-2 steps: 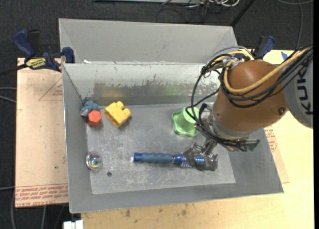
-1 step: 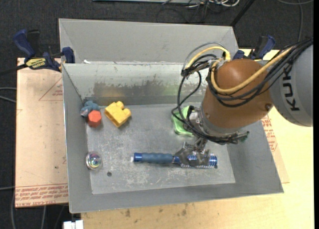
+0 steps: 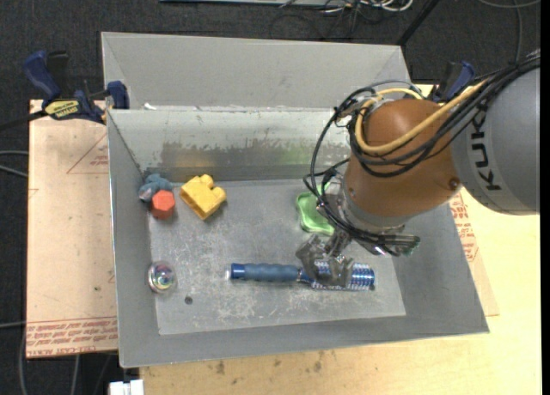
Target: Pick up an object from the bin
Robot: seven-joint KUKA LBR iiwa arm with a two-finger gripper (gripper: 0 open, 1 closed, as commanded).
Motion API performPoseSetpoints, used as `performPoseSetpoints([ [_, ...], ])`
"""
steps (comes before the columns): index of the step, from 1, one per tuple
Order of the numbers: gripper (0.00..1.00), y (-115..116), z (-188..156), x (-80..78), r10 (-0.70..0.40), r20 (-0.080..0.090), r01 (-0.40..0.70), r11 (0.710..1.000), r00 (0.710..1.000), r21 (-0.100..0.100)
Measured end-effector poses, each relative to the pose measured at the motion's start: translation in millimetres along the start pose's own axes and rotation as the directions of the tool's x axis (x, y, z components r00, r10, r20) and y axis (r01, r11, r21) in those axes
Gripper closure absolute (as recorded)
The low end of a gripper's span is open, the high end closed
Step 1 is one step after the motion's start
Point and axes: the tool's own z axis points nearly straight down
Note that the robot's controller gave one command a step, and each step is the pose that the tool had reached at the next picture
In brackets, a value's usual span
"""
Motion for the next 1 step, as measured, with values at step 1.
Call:
performPoseSetpoints([
  [1, 1.0, 6.2, 8.8, -2.7, -0.102, -0.001, 0.102, 0.995, 0.995, 0.0],
])
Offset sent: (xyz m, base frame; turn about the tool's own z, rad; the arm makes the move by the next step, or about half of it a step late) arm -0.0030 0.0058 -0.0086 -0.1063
